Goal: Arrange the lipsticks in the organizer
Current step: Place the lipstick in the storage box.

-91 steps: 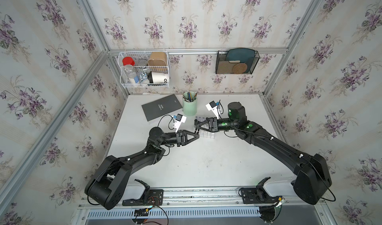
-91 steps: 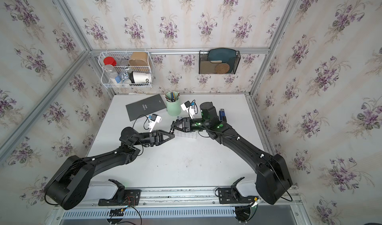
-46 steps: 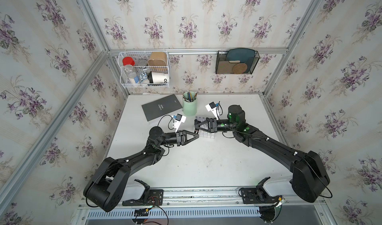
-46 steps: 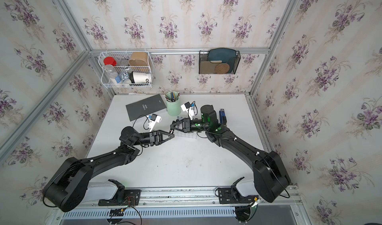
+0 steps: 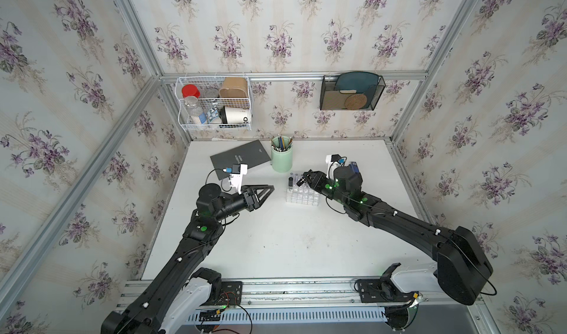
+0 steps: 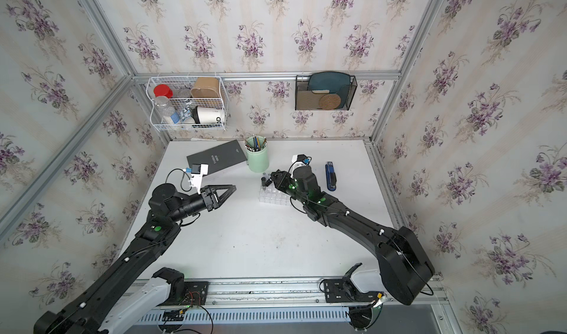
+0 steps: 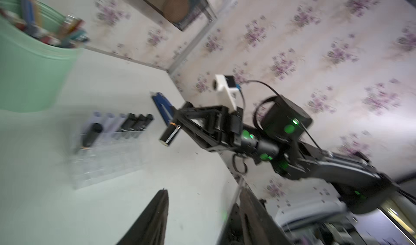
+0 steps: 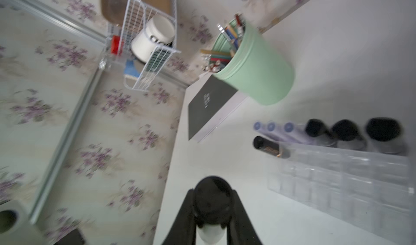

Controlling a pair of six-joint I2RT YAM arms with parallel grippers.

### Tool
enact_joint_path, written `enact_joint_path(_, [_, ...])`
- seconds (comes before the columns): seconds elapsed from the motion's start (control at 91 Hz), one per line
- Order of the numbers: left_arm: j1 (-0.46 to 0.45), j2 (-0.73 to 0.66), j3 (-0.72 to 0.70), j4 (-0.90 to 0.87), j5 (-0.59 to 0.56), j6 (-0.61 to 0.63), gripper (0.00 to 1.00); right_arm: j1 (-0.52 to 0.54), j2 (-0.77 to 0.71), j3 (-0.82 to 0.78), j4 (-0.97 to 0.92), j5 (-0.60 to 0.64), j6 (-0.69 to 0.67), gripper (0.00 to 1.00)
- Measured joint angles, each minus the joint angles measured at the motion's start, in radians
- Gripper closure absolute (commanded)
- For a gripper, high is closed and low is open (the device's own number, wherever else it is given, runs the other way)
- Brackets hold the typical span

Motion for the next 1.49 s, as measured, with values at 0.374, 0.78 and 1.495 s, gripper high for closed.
enact_joint_path(0.374, [0.059, -0.08, -0.055, -0.299, -0.352, 0.074, 0.45, 0.142, 0.353, 0.144, 0.055, 0.616, -0.241, 0.95])
enact_joint_path(0.78, [0.121, -0.076, -0.084, -0.306, -0.36, 0.087, 0.46, 0.16, 0.478, 0.221, 0.089, 0.613, -0.268, 0.96])
enact_joint_path(1.495, [0.147, -0.078, -0.096, -0.291, -0.328, 0.101, 0.46, 0.159, 0.571, 0.263, 0.088, 0.64, -0.29, 0.97])
